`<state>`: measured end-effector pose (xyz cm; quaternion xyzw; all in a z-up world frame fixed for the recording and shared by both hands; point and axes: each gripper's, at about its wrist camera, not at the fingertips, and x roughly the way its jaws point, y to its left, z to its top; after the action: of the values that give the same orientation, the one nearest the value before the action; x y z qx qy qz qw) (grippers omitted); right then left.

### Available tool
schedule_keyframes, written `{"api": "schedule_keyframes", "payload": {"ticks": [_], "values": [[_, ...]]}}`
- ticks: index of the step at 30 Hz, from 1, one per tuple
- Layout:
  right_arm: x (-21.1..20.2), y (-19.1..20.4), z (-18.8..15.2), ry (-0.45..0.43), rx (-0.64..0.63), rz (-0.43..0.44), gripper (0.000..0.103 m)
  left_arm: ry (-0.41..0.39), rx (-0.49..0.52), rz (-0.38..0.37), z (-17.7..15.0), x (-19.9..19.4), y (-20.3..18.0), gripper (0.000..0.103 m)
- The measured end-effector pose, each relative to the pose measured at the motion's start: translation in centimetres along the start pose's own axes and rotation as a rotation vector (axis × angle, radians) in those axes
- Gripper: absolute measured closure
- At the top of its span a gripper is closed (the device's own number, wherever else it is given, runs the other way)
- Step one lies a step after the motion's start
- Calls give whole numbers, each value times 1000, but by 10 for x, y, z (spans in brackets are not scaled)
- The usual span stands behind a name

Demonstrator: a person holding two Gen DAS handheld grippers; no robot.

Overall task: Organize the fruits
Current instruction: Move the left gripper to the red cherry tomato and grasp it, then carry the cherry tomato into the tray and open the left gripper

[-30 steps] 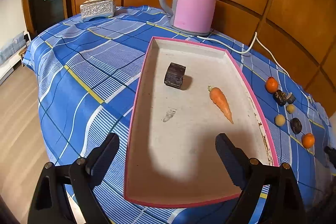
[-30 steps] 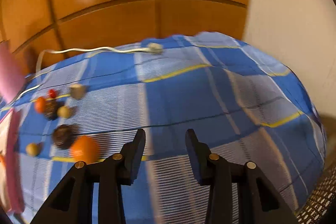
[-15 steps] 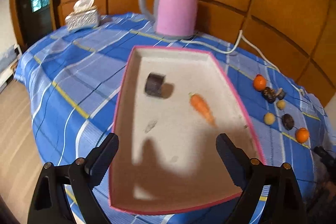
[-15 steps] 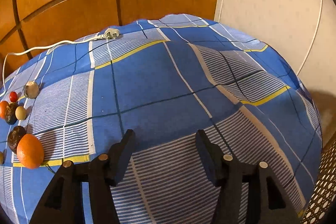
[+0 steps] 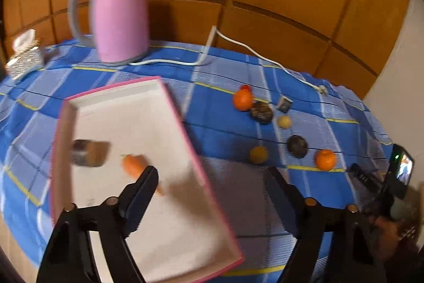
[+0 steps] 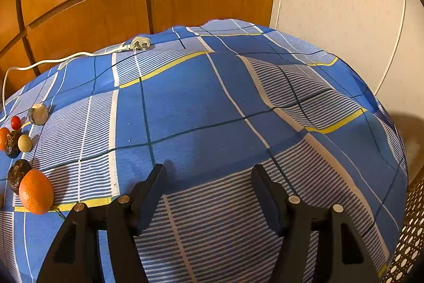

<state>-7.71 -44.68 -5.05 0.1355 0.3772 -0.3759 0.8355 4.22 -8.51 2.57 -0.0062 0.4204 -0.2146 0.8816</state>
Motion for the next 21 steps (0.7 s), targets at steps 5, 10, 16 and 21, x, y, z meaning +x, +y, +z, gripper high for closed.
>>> {"api": "schedule_keyframes", "payload": {"ticks": [5, 10, 16, 21], "values": [[1, 0, 0, -1, 0, 1, 34, 53, -16, -59, 22, 25, -14, 41], [1, 0, 1, -1, 9, 6, 33, 86, -78, -64, 44, 53, -17, 50], [2, 0, 1, -5, 20, 3, 33, 61, -88, -23, 76, 85, -26, 49], [2, 1, 1, -5, 13, -4, 33, 97, -91, -25, 94, 122, -30, 49]]}}
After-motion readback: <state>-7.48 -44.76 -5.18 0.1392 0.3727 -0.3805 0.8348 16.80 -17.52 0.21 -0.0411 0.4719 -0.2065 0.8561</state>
